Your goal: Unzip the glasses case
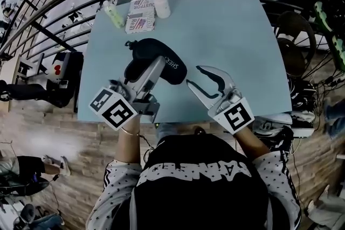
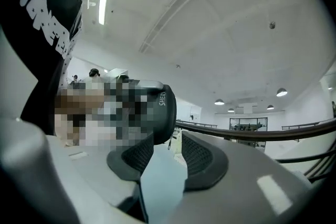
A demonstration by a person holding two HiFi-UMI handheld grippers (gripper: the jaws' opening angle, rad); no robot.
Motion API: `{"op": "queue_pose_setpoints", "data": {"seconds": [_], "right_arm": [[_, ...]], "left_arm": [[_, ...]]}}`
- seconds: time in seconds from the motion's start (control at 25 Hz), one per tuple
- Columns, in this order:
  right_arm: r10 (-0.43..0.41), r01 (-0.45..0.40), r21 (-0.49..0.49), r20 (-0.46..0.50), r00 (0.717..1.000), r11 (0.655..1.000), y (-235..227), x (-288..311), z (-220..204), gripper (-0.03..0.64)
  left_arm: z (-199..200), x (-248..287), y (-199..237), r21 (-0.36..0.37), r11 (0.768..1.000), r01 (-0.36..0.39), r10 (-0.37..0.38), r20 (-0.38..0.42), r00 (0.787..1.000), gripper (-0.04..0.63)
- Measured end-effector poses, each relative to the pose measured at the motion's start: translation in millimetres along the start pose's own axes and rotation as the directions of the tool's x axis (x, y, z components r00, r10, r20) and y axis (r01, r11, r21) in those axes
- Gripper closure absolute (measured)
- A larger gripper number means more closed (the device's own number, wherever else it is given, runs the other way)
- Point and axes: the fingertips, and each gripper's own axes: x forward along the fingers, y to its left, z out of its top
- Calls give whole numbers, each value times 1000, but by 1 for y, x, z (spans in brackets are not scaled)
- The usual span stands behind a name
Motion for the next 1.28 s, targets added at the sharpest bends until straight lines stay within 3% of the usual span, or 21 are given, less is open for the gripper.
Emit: {"op": "queue_pose_setpoints", "data": {"seconds": [0.2, 0.48, 0.64, 0.96, 1.08, 1.2, 1.28], "right_arm": [[63, -68, 78, 72, 995, 995, 1, -10, 2, 554], [227, -244, 138, 125, 966, 960, 20, -16, 3, 531], [312, -316, 44, 64, 948, 948, 41, -18, -4, 514], [311, -310, -32, 28, 950, 950, 50, -8, -5, 518], [310, -309, -77, 6, 951, 948, 51, -7, -8, 608], [325, -327, -129, -37, 945, 936, 52, -6, -14, 609], [347, -359, -219, -91, 933, 907, 58, -7, -19, 611]], "left_arm": [[4, -13, -11, -6, 998, 62, -62, -5, 998, 595], [4, -22, -31, -32, 983, 180, -181, -61, 982, 595], [2, -26, -35, -13, 979, 204, -204, -112, 973, 595], [-5, -27, -37, -28, 976, 218, -220, -142, 965, 595], [-9, -27, -35, -32, 975, 218, -220, -164, 962, 595], [-15, -28, -33, -39, 975, 221, -224, -194, 955, 595], [-21, -29, -34, -31, 973, 228, -228, -238, 944, 595]]}}
